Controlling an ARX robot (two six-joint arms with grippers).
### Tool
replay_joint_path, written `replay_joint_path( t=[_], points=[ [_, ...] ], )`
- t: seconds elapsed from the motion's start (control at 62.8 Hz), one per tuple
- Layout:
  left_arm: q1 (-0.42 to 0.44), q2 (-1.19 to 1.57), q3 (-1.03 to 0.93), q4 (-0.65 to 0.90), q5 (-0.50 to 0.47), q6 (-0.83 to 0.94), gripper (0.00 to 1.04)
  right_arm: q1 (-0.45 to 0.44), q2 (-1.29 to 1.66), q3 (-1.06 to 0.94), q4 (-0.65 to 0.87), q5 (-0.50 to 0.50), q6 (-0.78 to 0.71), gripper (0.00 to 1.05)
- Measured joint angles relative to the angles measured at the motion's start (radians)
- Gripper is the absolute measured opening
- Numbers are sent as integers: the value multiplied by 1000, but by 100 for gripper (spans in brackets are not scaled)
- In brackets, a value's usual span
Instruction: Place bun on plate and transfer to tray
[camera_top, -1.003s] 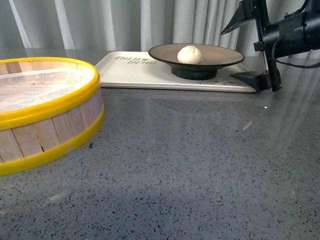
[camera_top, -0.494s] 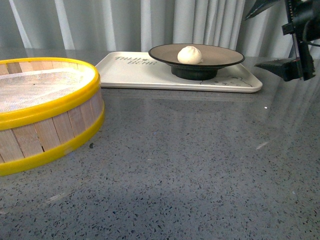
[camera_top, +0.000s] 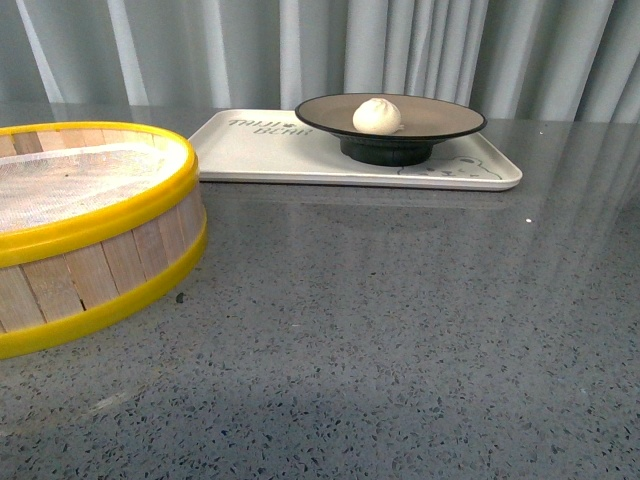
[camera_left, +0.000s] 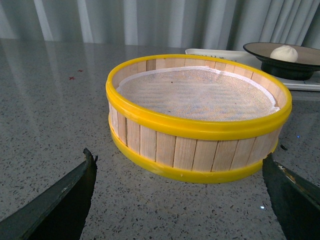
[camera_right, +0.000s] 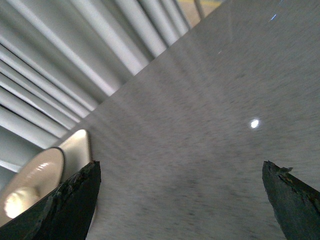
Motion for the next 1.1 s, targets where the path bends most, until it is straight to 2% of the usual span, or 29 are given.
replay_joint_path(
  t=[0.239,0.255,0.318,0.35,0.398,0.494,0.605,0.812,0.923,1.099],
  points=[
    [0,-1,0,0,0,0,98,-55,-235,-300,273,81,-482,96],
    [0,-1,0,0,0,0,98,-59,-240,-307,278,71,-487,96],
    [0,-1,0,0,0,0,98,-86,-302,-352,231,-141,-500,85],
    [0,-1,0,0,0,0,98,-81,-339,-378,208,-213,-501,79],
    [0,-1,0,0,0,0,98,-59,-393,-414,178,-262,-505,72],
    [0,-1,0,0,0,0,98,29,-519,-481,132,-211,-509,55],
    [0,-1,0,0,0,0,98,109,-575,-536,159,-129,-512,35],
    [0,-1,0,0,0,0,98,167,-651,-608,134,-80,-513,1],
    [0,-1,0,0,0,0,98,243,-707,-631,108,15,-515,2],
    [0,-1,0,0,0,0,98,276,-801,-666,50,24,-515,2]
  ],
)
